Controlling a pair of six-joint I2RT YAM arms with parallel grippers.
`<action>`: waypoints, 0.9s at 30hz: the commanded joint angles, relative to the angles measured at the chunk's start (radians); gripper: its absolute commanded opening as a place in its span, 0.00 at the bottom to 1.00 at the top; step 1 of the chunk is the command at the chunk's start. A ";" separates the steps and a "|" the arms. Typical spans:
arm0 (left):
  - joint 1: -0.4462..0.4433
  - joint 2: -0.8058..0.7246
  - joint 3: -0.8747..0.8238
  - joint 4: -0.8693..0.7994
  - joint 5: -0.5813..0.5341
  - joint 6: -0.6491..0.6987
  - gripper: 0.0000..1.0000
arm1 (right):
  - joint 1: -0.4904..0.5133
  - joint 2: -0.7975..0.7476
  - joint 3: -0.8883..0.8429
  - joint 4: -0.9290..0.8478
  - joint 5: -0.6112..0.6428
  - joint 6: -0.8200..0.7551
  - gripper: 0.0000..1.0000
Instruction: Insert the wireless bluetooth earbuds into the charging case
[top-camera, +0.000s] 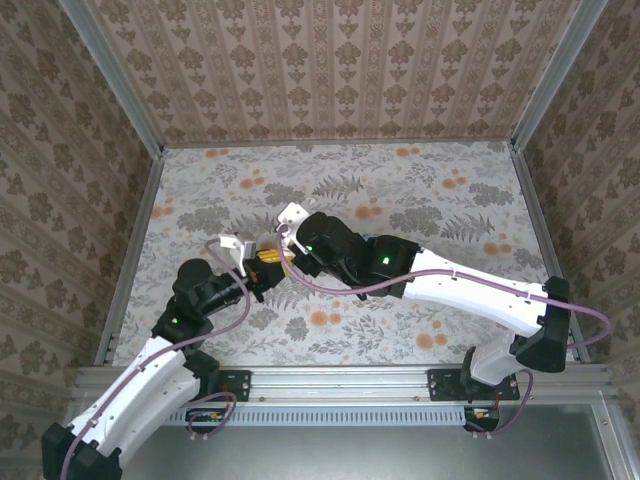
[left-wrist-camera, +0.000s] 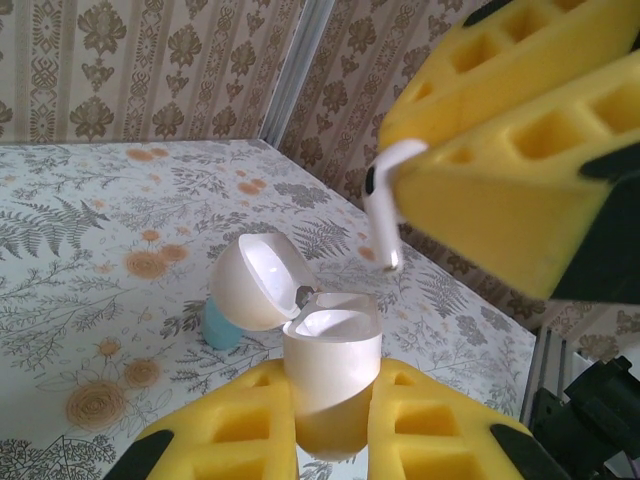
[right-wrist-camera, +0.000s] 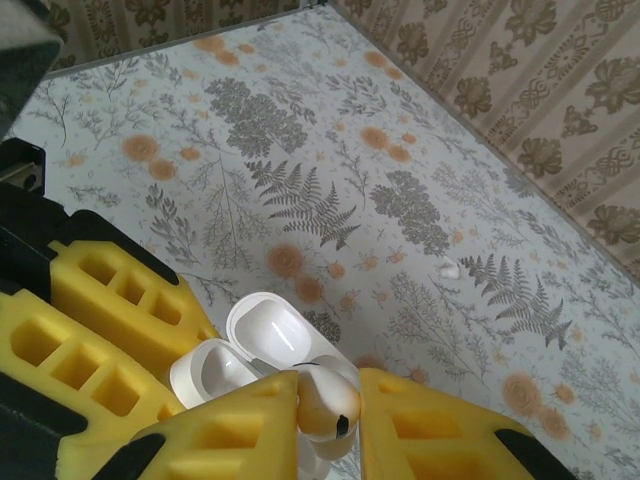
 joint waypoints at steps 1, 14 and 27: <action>-0.011 -0.017 0.024 0.047 -0.005 -0.025 0.00 | 0.004 0.012 0.017 0.032 -0.022 -0.030 0.20; -0.014 -0.023 0.025 0.047 -0.011 -0.029 0.00 | 0.004 0.030 0.016 0.041 -0.060 -0.045 0.20; -0.014 -0.031 0.032 0.031 -0.025 -0.021 0.00 | 0.005 0.028 0.003 0.022 -0.149 -0.053 0.20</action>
